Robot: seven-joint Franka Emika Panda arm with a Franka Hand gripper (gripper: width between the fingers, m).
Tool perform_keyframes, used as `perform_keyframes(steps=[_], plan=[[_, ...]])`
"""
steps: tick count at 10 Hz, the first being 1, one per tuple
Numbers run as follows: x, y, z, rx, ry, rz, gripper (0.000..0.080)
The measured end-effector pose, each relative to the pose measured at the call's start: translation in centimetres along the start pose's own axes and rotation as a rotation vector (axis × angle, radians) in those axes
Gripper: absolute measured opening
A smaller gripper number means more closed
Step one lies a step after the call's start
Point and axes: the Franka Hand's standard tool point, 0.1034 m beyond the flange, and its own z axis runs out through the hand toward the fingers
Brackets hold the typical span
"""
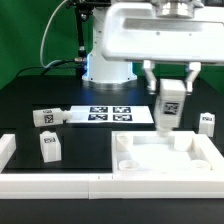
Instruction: Assemble one leg
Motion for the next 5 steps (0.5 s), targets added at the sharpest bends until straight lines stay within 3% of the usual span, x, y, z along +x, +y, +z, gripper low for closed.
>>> perform_keyframes(steps=[2, 5], plan=[[0.0, -3.0, 0.5, 0.023, 0.071, 0.045, 0.0287], [-0.2, -2.9, 0.5, 0.019, 0.069, 0.035, 0.0287]])
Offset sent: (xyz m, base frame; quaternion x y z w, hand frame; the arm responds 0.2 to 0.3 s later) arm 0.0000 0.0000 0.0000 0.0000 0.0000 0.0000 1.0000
